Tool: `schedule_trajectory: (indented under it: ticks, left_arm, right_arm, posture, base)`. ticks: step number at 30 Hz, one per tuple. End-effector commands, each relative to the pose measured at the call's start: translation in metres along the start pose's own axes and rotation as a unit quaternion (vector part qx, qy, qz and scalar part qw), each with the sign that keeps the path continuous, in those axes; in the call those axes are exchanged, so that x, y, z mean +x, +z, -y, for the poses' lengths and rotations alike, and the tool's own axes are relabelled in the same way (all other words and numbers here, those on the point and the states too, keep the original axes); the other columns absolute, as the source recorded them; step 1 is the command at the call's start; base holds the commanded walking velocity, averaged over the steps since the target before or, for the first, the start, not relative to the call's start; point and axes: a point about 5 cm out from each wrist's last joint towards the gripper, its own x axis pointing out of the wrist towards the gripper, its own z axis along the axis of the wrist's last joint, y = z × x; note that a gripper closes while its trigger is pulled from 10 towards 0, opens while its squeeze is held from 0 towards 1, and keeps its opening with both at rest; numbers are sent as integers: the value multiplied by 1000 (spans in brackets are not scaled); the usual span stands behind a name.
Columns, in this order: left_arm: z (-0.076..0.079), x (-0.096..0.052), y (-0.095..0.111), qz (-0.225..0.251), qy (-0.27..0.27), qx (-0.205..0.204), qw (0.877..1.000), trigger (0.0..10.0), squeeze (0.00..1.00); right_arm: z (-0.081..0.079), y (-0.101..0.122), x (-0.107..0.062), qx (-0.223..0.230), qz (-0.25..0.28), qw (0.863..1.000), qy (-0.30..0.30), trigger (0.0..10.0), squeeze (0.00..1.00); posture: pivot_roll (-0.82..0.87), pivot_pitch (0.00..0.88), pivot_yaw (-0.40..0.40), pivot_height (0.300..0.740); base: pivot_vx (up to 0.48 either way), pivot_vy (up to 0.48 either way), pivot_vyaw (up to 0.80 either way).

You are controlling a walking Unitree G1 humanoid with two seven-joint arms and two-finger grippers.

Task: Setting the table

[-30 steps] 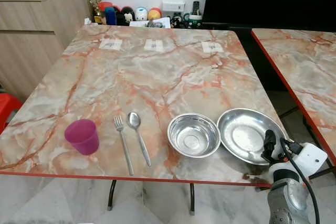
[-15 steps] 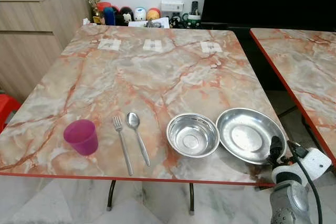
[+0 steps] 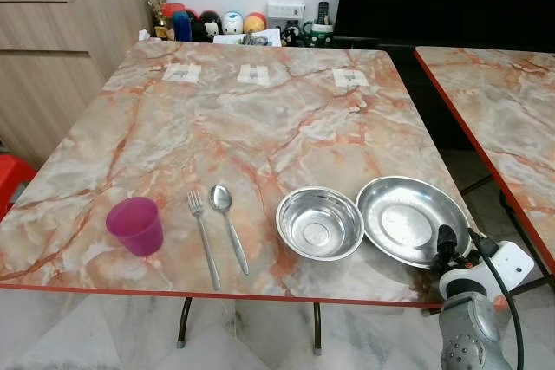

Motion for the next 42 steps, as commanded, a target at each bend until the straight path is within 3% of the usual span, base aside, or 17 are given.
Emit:
schedule_trajectory:
  ticks: [1,8,9,10,35,42]
  left_arm:
    - [1,-3,-10,-19,1,-1,1000,10000,0]
    - [0,-3,-10,-21,1,0,1000,10000,0]
    - [0,-3,-10,-22,1,0,1000,10000,0]
    - [0,-3,-10,-22,1,1,1000,10000,0]
    - [4,-2,-12,-30,-9,27,999,10000,0]
    - [7,-2,-10,-28,-17,43,999,10000,0]
  right_arm:
    - [0,-4,1,-1,-15,1000,2,10000,0]
    - [0,-8,1,-10,-29,1000,-2,10000,0]
    - [0,-8,1,-9,-28,1000,-2,3765,0]
    - [0,-8,1,-7,-28,1000,-1,0,0]
    - [-10,-9,7,-20,-35,999,13,0,0]
    - [-5,-2,6,-32,-1,999,-10,0,0]
  posture:
    - [-4,109,-51,740]
    - [1,110,-50,740]
    - [1,110,-50,740]
    - [2,110,-50,740]
    - [7,109,-51,740]
    - [9,111,-51,740]
  base:
    - [0,0,0]
    - [0,0,0]
    - [0,0,0]
    - [0,0,0]
    - [0,0,0]
    - [0,0,0]
